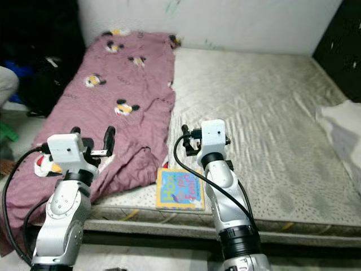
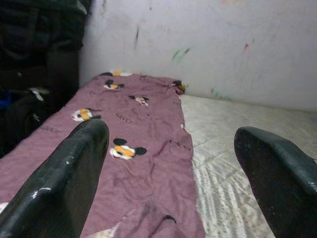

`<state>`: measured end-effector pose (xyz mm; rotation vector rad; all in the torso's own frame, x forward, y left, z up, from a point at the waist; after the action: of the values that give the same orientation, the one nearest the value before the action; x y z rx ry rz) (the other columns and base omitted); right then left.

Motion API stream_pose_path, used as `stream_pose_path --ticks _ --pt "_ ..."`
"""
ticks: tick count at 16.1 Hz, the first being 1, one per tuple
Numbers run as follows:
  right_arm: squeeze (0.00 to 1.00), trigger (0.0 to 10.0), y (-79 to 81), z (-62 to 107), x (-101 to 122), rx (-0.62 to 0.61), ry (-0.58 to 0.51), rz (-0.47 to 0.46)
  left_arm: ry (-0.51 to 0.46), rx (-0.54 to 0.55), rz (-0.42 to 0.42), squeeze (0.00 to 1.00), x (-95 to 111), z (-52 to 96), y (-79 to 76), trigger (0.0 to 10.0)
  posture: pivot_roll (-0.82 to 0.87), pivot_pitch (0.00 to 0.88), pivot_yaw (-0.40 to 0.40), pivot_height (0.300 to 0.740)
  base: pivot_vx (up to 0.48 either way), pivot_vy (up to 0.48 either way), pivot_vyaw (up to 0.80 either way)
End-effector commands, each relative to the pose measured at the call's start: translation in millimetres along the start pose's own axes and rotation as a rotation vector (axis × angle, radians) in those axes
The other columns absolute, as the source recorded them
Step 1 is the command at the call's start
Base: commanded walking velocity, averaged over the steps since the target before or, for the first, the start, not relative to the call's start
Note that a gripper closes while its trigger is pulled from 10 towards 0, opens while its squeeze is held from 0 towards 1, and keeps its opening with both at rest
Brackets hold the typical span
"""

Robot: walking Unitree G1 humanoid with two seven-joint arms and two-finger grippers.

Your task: Clean up the room

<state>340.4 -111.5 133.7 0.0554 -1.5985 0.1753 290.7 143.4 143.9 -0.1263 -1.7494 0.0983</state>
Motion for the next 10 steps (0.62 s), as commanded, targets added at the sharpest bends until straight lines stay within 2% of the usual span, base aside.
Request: stream_pose_path --ticks 1,3,6,10 --pt "0.0 10.0 -2.7 -0.5 -0.3 -0.01 0.0 0.001 -0.004 -0.018 -0.005 0.0 0.6 -0.1 -1.5 10.0 -0.05 0.04 -0.043 0.74 0.0 0.0 0.0" --pt "0.0 10.0 -1.3 -0.6 0.3 -0.001 -0.006 0.012 -0.015 -0.036 -0.006 0.0 2.0 0.0 -3.7 10.0 -0.05 0.034 -0.043 0.74 0.0 0.0 0.0" --pt "0.0 10.0 -0.4 -0.9 1.0 0.007 -0.012 0.022 -0.021 -0.05 -0.007 0.0 2.3 0.3 -5.3 10.0 -0.05 0.03 -0.046 0.74 0.358 0.0 0.49" --pt "0.0 10.0 -0.7 -2.3 0.9 0.005 -0.008 0.02 -0.022 -0.051 -0.003 0.0 2.3 0.3 -5.4 10.0 -0.05 0.028 -0.047 0.74 0.395 0.0 0.0"
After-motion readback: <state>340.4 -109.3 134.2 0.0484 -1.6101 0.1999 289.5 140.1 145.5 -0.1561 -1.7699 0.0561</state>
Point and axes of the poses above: a point about 5 cm out from each wrist's last joint towards the gripper, its own z axis pointing back from the gripper into the wrist, its own x axis along the axis of the wrist's last joint, y = z × x, the point moved 1 cm from there along -z, pointing out of the wrist towards the gripper, and after that the axes turned 2 degrees about z, right-handed, at the moved point
